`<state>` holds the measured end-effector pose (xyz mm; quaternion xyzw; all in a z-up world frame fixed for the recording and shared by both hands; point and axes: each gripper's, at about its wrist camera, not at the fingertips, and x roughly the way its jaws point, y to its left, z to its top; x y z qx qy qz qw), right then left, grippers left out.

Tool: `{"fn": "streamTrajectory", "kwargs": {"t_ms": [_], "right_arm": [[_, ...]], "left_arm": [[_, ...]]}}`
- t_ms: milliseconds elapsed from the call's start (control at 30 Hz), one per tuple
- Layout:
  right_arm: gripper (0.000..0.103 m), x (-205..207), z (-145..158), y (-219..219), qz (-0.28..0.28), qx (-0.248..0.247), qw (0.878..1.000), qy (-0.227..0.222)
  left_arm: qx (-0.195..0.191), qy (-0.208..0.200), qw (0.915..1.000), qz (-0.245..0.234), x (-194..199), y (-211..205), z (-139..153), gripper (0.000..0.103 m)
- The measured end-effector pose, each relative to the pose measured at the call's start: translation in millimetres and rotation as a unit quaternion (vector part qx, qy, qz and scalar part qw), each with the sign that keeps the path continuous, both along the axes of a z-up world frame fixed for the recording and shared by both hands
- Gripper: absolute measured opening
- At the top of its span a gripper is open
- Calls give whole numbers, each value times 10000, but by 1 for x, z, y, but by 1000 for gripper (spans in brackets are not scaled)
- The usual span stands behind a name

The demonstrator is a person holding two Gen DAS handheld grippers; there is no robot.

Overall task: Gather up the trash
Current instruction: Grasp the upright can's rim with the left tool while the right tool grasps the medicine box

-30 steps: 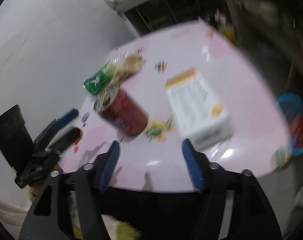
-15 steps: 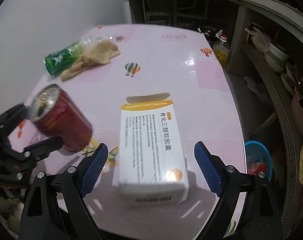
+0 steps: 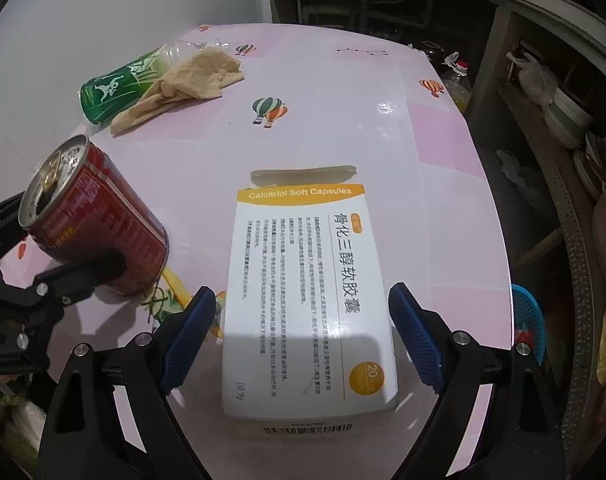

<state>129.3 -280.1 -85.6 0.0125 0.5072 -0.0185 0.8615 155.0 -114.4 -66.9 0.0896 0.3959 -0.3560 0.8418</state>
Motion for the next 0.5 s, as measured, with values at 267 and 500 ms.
{"fn": "streamTrajectory", "kwargs": {"t_ms": [267, 500], "right_arm": [[71, -5, -6, -4, -113, -17, 9999, 22], [71, -7, -5, -5, -204, -21, 9998, 72]], "left_arm": [[-2, -43, 10000, 28, 0, -1, -1, 64], [64, -18, 9998, 184, -1, 0, 0, 64]]}}
